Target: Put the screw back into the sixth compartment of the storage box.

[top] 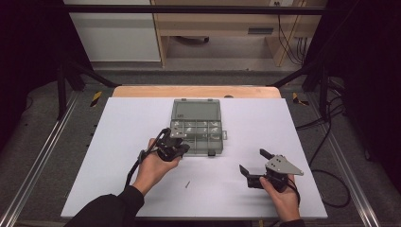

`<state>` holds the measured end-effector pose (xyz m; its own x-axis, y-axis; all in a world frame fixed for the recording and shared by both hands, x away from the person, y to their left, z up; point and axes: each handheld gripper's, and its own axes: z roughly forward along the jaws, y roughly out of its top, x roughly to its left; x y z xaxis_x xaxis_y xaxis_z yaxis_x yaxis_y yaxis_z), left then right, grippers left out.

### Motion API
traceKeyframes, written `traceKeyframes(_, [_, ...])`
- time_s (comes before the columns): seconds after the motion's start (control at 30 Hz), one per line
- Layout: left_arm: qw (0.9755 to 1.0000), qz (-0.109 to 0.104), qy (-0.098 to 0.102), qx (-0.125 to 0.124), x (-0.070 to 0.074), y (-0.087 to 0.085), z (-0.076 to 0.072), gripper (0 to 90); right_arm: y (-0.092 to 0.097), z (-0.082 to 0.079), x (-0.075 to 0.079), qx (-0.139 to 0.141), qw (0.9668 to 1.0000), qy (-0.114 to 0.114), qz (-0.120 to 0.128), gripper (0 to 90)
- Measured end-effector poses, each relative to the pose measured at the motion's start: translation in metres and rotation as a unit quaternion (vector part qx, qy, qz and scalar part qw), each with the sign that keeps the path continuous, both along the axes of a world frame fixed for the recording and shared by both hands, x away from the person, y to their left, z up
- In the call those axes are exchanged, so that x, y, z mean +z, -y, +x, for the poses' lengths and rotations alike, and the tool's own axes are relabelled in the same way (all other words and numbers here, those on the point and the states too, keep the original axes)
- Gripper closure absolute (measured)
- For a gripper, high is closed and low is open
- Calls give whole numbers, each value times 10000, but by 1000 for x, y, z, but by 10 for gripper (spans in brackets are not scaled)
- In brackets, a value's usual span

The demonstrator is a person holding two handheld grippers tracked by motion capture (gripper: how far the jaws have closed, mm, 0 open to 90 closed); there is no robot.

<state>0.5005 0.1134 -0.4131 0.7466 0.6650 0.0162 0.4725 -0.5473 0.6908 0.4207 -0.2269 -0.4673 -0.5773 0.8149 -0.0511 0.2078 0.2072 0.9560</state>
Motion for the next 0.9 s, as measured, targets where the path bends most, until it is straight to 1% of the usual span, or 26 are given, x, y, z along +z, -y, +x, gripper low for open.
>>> traceKeyframes(0.2, [9999, -26, 54, 83, 0, -2, 5, 880, 0, 0, 0, -17, 10000, -12, 22, 50])
traceKeyframes(0.3, [9997, -145, 112, 145, 1, -1, 7, 880, 0, 0, 0, -6, 10000, -12, 44, 49])
traceKeyframes(0.47, [9995, -192, 174, 169, 3, 1, 10, 880, 1, 0, 0, -18, 10000, 4, 38, 51])
traceKeyframes(0.5, [9996, -162, 157, 166, 4, 1, 11, 880, 1, 0, 0, -9, 10000, 3, 49, 53])
traceKeyframes(0.67, [9995, -159, 190, 208, 5, 3, 15, 880, 1, 0, 1, -15, 10000, 23, 53, 54])
traceKeyframes(0.77, [9993, -205, 192, 248, 6, 3, 17, 880, 2, -1, 1, -17, 10000, 26, 63, 53])
traceKeyframes(0.9, [9994, -159, 209, 244, 5, 4, 19, 880, 2, -1, 1, -9, 10000, 30, 55, 52])
